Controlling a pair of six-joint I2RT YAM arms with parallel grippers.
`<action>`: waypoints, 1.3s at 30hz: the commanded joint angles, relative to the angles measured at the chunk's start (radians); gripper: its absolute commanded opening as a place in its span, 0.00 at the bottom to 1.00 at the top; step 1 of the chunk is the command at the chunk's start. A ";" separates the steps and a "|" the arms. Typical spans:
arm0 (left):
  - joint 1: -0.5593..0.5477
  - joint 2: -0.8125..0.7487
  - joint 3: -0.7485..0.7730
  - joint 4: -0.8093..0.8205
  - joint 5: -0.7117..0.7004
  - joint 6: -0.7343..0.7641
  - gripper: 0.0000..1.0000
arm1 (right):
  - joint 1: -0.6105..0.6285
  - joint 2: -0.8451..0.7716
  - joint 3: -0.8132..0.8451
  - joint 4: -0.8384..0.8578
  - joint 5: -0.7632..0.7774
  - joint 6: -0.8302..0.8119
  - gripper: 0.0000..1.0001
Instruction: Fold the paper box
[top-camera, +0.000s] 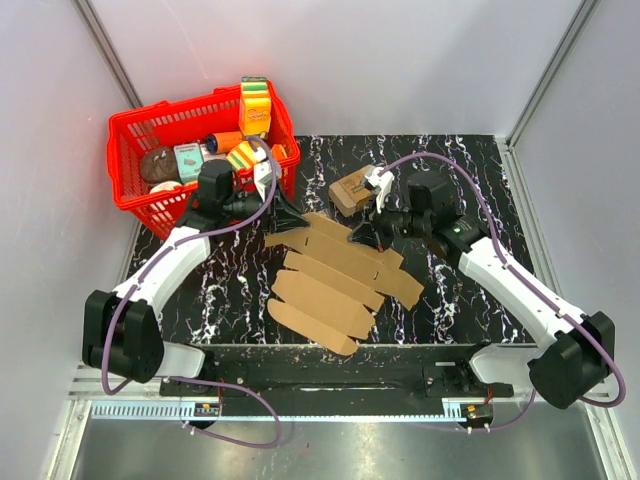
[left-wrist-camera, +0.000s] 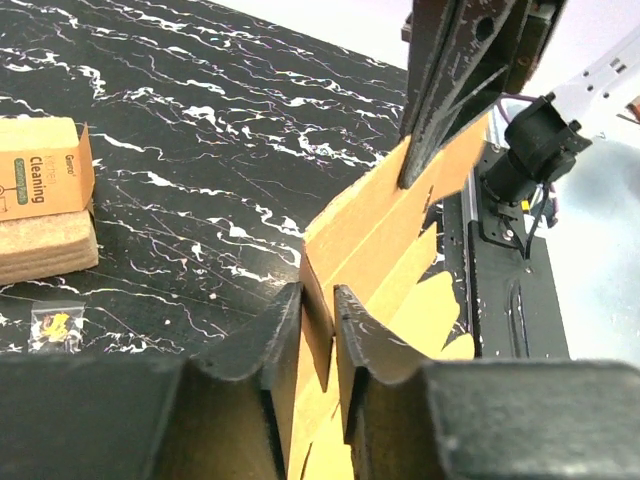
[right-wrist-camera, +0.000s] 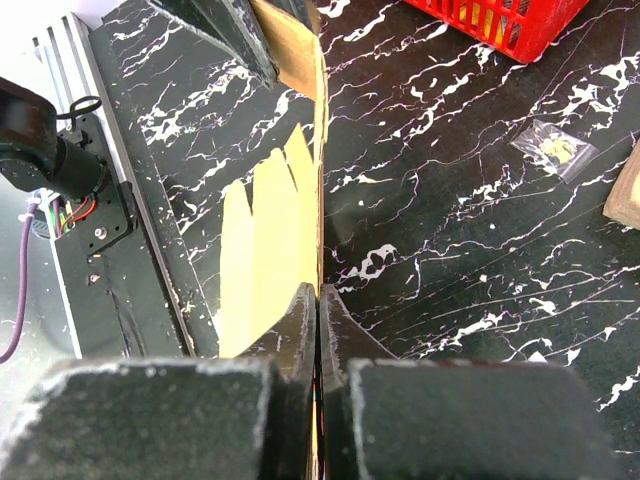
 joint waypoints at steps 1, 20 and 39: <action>-0.041 0.009 0.072 -0.060 -0.126 0.023 0.25 | 0.010 -0.020 0.050 0.063 0.007 0.046 0.00; -0.201 -0.067 0.075 -0.199 -0.854 0.082 0.21 | 0.020 -0.021 0.018 0.108 0.067 0.147 0.00; -0.252 -0.113 0.015 -0.091 -1.056 -0.112 0.23 | 0.027 -0.020 -0.014 0.158 0.108 0.232 0.00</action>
